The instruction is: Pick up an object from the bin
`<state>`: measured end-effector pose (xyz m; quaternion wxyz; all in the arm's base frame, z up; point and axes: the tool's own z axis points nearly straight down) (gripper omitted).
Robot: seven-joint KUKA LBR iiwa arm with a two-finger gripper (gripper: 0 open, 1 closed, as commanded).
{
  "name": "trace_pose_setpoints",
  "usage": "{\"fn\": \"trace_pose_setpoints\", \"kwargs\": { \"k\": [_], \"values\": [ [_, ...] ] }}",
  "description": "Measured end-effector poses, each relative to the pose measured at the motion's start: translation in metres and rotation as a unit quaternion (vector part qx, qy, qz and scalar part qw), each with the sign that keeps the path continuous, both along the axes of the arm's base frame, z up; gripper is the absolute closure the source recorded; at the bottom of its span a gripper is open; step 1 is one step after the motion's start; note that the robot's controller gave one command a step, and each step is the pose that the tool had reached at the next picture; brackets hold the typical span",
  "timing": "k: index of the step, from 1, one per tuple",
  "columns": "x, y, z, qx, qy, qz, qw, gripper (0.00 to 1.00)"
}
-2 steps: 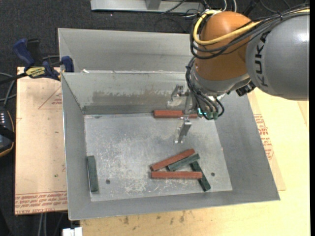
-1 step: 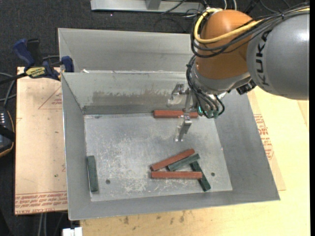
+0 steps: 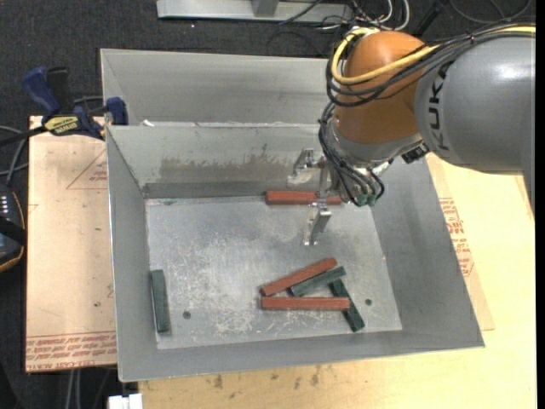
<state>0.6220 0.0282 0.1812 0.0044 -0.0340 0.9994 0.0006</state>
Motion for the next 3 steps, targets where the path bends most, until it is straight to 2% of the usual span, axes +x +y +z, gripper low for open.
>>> {"fn": "trace_pose_setpoints", "kwargs": {
  "k": [1, 2, 3],
  "values": [
    [0.000, -0.010, -0.062, -0.001, 0.0016, 0.030, 0.9995, 0.00],
    [-0.004, -0.020, -0.092, 0.000, 0.0066, -0.026, 0.9996, 0.00],
    [-0.033, -0.023, -0.084, 0.000, 0.0042, -0.141, 0.9899, 0.00]
  ]
}}
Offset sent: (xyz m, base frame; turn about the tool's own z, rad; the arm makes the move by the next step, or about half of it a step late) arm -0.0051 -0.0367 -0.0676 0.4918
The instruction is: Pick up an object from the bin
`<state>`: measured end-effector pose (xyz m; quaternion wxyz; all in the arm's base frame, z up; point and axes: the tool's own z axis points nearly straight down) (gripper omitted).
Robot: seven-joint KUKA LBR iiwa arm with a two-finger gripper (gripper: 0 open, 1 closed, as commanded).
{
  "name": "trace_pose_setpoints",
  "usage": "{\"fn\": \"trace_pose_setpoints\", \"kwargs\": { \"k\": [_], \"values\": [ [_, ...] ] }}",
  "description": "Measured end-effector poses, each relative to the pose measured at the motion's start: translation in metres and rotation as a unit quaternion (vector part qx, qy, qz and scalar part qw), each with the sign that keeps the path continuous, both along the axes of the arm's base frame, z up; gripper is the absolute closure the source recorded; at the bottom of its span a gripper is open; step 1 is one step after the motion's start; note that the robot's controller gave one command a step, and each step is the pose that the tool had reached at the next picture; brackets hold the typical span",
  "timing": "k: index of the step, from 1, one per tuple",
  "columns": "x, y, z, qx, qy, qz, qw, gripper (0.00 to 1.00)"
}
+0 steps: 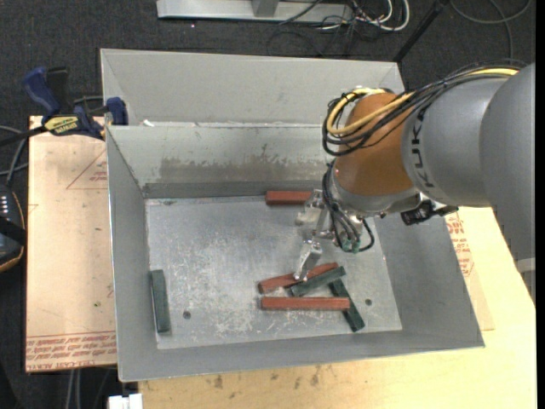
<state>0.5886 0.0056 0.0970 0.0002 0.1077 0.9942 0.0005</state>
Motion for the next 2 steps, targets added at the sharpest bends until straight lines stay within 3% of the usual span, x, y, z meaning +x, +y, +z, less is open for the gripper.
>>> {"fn": "trace_pose_setpoints", "kwargs": {
  "k": [1, 2],
  "values": [
    [-0.0103, 0.0051, -0.0143, 0.000, -0.0007, 0.265, 0.9642, 1.00],
    [-0.0103, 0.0051, -0.0143, 0.000, -0.0008, 0.265, 0.9642, 1.00]
  ]
}}
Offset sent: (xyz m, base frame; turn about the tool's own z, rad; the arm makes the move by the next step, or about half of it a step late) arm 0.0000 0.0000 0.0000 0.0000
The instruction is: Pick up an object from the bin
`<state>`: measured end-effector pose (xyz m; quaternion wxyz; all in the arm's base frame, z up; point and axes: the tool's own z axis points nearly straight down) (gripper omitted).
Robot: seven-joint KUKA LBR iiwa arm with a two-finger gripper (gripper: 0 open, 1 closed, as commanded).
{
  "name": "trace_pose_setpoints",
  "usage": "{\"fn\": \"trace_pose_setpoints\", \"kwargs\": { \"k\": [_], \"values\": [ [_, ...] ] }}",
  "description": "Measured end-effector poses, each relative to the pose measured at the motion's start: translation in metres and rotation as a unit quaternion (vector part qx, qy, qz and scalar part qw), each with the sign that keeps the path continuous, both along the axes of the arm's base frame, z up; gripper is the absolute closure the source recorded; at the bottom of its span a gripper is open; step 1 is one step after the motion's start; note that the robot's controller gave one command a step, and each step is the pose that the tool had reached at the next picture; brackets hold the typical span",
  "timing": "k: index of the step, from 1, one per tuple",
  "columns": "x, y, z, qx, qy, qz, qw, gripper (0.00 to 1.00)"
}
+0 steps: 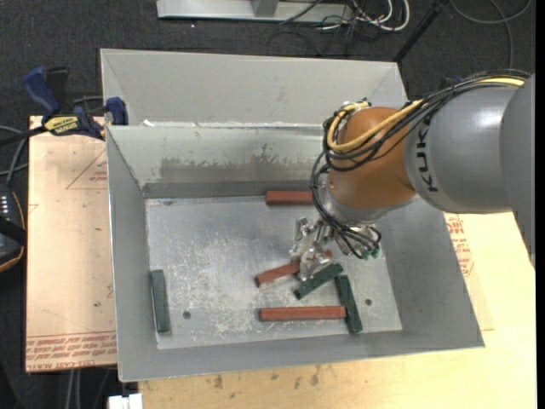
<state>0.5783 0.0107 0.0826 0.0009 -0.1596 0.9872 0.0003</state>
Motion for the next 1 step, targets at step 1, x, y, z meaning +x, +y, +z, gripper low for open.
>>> {"fn": "trace_pose_setpoints", "kwargs": {
  "k": [1],
  "values": [
    [0.0020, 0.0167, 0.1538, 0.000, -0.0011, -0.003, 1.0000, 1.00]
  ]
}}
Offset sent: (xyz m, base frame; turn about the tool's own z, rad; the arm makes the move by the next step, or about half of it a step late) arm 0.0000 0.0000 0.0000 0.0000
